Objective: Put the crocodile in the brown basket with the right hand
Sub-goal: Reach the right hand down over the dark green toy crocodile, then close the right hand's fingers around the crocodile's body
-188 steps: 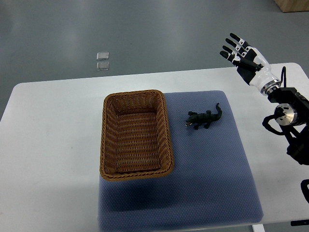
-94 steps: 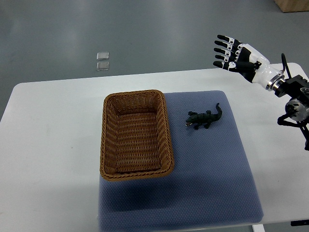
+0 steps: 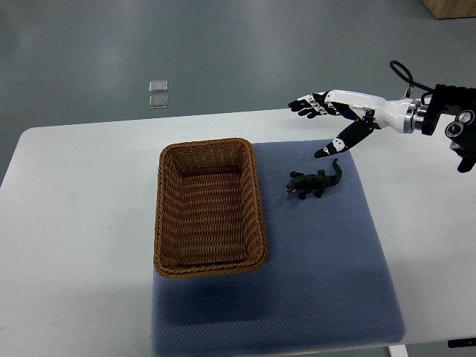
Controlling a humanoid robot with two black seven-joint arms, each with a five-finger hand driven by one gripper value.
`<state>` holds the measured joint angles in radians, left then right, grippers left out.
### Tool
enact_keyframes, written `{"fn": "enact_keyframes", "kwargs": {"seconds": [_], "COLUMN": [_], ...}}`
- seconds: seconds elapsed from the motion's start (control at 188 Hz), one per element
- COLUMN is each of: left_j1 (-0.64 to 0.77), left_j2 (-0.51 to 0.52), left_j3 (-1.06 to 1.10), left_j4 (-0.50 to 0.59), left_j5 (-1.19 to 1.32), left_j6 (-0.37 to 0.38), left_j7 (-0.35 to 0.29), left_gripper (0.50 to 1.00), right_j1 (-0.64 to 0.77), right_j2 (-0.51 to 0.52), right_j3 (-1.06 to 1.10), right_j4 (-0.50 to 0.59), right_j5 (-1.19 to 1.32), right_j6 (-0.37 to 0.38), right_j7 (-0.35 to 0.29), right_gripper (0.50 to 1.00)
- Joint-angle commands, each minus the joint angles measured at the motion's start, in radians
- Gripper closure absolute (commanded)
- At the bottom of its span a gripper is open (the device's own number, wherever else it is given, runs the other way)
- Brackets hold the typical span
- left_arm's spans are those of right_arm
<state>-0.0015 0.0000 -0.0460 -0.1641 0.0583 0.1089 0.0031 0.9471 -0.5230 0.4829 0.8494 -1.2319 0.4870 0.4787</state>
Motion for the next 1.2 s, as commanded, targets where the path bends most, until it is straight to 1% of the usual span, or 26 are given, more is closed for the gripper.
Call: {"fn": "enact_keyframes", "kwargs": {"seconds": [0.0, 0.149, 0.357, 0.512, 0.635, 0.885, 1.195], "left_j1": [0.000, 0.000, 0.000, 0.000, 0.000, 0.000, 0.000], "left_j2": [0.000, 0.000, 0.000, 0.000, 0.000, 0.000, 0.000], "left_j3": [0.000, 0.000, 0.000, 0.000, 0.000, 0.000, 0.000], "left_j4": [0.000, 0.000, 0.000, 0.000, 0.000, 0.000, 0.000], "left_j5": [0.000, 0.000, 0.000, 0.000, 0.000, 0.000, 0.000], "left_j6": [0.000, 0.000, 0.000, 0.000, 0.000, 0.000, 0.000], "left_j7": [0.000, 0.000, 0.000, 0.000, 0.000, 0.000, 0.000], "left_gripper": [0.500, 0.500, 0.500, 0.500, 0.500, 0.500, 0.500], "right_j1": [0.035, 0.055, 0.087, 0.114, 0.124, 0.127, 0.142], "right_j2": [-0.012, -0.003, 0.014, 0.038, 0.054, 0.069, 0.069], "right_j3": [-0.095, -0.184, -0.283, -0.375, -0.411, -0.437, -0.538], "right_j4": [0.025, 0.040, 0.046, 0.042, 0.036, 0.014, 0.002], "right_j5": [-0.093, -0.216, -0.241, -0.245, -0.261, -0.393, -0.475], "right_j6": [-0.056, -0.142, -0.196, -0.271, -0.298, -0.354, -0.466], "right_j7": [0.031, 0.057, 0.058, 0.058, 0.058, 0.070, 0.075], "right_gripper": [0.572, 0.572, 0.572, 0.572, 0.572, 0.574, 0.574]}}
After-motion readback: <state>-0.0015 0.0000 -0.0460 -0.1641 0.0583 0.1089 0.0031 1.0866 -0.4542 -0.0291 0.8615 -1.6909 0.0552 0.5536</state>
